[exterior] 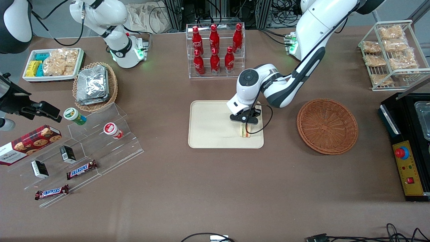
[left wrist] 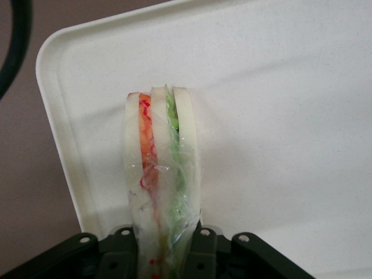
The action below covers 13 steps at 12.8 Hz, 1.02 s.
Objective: Place sandwich from basket to tray
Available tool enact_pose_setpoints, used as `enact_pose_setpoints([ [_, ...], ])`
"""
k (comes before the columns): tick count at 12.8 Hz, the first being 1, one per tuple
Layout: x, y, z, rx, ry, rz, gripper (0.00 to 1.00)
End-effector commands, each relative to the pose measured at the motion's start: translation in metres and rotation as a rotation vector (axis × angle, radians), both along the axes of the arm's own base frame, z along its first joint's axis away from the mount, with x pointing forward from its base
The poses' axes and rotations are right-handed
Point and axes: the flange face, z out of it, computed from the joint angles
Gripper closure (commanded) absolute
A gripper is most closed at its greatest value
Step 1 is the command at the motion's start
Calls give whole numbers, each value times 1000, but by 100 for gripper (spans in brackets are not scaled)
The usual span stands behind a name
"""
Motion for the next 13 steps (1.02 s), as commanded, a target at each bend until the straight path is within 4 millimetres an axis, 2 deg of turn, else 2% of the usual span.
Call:
enact_pose_setpoints([
  [1,0,-7,-9,4,-11,15,4],
  [2,3,-5,-5,7,-17,23,0],
  [3,8,-4,3,7,-31,35,0],
  [5,22,3,29,26,-62,71,0],
  [7,55,35,62,42,-93,188,0],
  [9,76,53,93,43,-113,268,0],
  [13,122,77,146,49,-127,378,0],
])
